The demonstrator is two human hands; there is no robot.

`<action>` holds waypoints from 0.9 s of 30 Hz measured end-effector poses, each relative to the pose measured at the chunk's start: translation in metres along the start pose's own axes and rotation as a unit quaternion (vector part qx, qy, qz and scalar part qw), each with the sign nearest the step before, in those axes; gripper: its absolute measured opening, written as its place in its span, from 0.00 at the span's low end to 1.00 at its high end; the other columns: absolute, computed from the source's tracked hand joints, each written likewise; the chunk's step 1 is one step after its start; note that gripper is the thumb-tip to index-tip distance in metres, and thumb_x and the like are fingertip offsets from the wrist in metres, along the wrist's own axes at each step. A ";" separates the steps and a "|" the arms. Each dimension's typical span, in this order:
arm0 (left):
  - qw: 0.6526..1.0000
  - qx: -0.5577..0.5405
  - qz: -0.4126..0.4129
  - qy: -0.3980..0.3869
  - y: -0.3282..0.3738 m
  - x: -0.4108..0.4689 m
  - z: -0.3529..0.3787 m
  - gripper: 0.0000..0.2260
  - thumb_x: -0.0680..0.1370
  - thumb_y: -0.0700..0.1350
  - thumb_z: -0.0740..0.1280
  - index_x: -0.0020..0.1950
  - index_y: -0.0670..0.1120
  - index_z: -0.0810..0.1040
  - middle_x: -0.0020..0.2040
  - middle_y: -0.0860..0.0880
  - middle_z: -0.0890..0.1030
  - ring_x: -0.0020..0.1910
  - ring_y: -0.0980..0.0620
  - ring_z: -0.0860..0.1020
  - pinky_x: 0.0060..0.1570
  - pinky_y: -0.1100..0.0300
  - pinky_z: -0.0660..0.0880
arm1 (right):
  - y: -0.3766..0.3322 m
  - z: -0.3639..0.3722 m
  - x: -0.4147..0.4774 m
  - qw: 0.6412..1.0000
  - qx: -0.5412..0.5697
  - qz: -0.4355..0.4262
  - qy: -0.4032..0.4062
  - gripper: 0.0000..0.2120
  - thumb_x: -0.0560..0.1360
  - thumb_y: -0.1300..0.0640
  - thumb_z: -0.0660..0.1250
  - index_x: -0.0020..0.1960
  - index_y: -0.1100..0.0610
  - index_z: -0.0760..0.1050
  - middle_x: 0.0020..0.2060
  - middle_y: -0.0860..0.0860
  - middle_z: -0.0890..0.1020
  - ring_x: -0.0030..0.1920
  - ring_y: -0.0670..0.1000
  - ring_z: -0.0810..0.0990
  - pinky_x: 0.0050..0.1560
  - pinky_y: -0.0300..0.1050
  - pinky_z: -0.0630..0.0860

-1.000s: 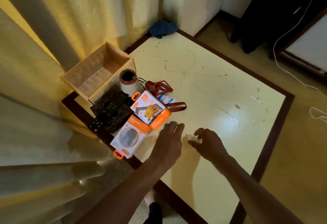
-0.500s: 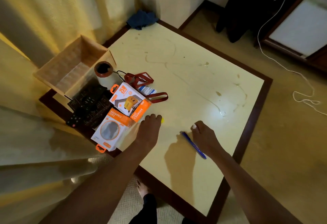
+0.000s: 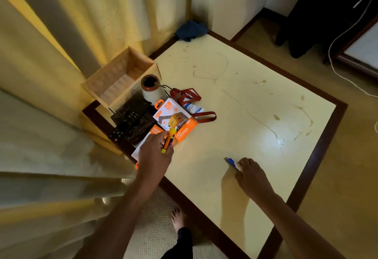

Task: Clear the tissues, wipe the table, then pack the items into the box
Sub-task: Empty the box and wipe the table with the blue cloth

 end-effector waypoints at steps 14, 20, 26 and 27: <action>0.993 0.117 0.024 -0.003 -0.039 0.091 -0.049 0.14 0.78 0.42 0.72 0.64 0.44 0.82 0.56 0.43 0.83 0.55 0.42 0.81 0.51 0.49 0.78 | -0.235 -0.076 0.066 0.991 0.056 -0.124 0.007 0.13 0.75 0.55 0.70 0.59 0.56 0.78 0.51 0.53 0.85 0.52 0.57 0.82 0.44 0.44 0.69; 0.978 0.197 0.073 -0.013 -0.020 0.113 -0.035 0.11 0.78 0.45 0.69 0.60 0.49 0.84 0.53 0.44 0.83 0.57 0.40 0.77 0.54 0.46 0.76 | -0.313 -0.096 0.136 0.979 -0.090 -0.185 -0.004 0.17 0.74 0.57 0.69 0.63 0.56 0.78 0.55 0.58 0.82 0.58 0.62 0.80 0.52 0.47 0.75; 0.996 0.079 0.039 0.015 -0.036 0.119 -0.033 0.16 0.78 0.44 0.73 0.66 0.49 0.81 0.59 0.47 0.79 0.60 0.46 0.77 0.57 0.53 0.75 | -0.345 -0.095 0.167 0.963 -0.157 -0.210 -0.066 0.19 0.72 0.58 0.73 0.64 0.54 0.80 0.57 0.56 0.83 0.54 0.59 0.82 0.54 0.51 0.81; 0.998 0.036 0.033 0.027 -0.038 0.116 -0.036 0.16 0.78 0.42 0.74 0.66 0.47 0.80 0.60 0.47 0.78 0.60 0.48 0.77 0.57 0.55 0.75 | -0.347 -0.091 0.168 0.962 -0.158 -0.212 -0.070 0.19 0.72 0.59 0.73 0.63 0.54 0.80 0.56 0.56 0.83 0.53 0.59 0.83 0.53 0.51 0.81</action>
Point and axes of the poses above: each hand's wrist, its own x-axis towards the middle knuckle, its own z-axis out of the palm, y = z × x, the point moved 9 cm from there along x, towards the middle knuckle
